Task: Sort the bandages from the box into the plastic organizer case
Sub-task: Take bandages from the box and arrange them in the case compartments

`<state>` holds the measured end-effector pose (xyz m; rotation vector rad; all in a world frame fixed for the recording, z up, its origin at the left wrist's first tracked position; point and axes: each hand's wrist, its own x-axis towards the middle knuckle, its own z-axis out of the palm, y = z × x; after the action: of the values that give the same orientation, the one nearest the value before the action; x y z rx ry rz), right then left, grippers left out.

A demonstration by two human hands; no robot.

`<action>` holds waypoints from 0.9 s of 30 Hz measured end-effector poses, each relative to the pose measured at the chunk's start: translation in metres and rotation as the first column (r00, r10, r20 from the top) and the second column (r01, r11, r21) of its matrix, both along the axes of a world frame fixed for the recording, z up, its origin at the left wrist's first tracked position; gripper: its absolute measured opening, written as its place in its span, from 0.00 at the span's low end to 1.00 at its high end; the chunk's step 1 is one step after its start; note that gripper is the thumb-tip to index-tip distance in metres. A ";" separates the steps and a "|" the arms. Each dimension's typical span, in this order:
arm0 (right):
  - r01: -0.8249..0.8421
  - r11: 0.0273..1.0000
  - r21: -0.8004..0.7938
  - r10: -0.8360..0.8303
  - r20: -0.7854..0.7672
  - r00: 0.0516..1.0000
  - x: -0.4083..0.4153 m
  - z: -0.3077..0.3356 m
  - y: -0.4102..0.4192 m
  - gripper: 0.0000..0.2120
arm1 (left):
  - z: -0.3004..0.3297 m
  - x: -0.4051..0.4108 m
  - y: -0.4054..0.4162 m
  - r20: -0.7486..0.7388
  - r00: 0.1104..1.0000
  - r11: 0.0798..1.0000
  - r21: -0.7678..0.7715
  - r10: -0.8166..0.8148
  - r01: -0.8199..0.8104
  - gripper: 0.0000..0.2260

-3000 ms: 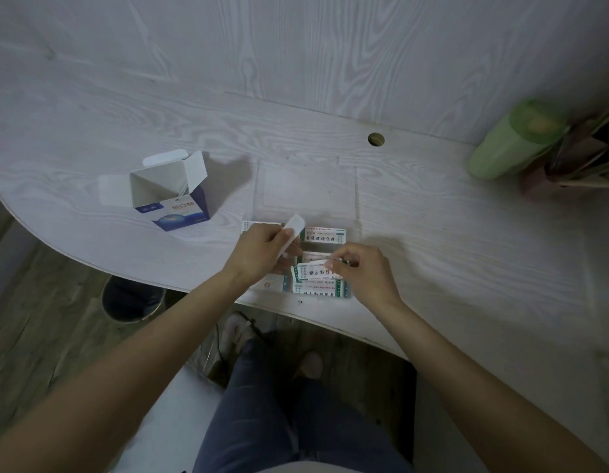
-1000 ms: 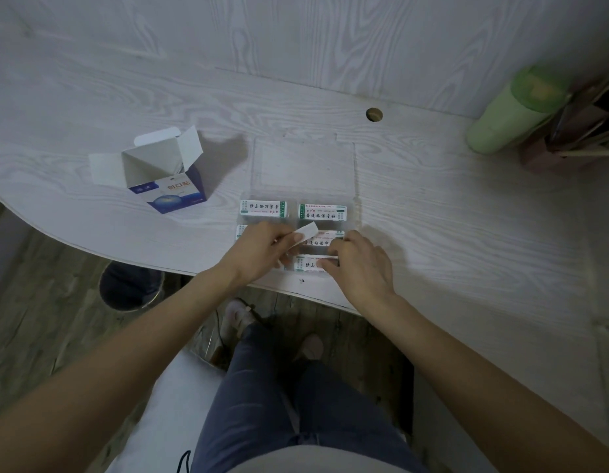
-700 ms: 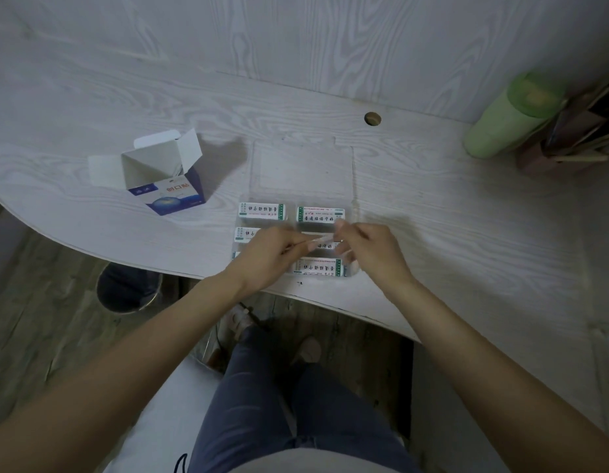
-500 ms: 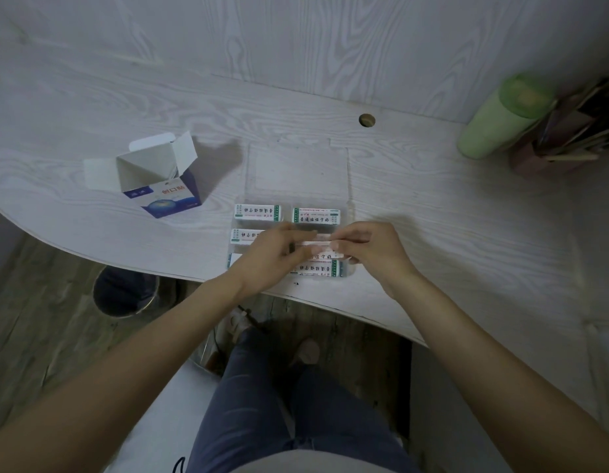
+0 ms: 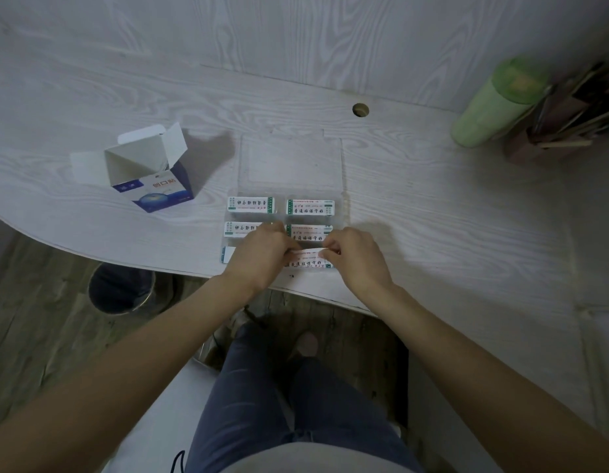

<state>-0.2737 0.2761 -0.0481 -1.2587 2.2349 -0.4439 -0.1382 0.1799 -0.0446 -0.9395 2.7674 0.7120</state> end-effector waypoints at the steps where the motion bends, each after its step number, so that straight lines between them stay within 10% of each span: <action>1: -0.021 1.000 0.022 0.022 -0.029 0.999 0.000 0.000 0.000 0.06 | -0.001 0.000 0.000 0.005 1.000 1.000 -0.027 -0.003 0.003 0.12; 27: -0.121 0.973 0.197 0.160 -0.195 0.968 -0.001 0.001 -0.008 0.11 | -0.005 -0.017 -0.002 0.235 0.970 0.982 -0.189 0.057 -0.012 0.14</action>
<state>-0.2742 0.2683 -0.0470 -1.4083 2.2760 -0.0494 -0.1555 0.1777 -0.0492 -1.0346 2.6405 0.3199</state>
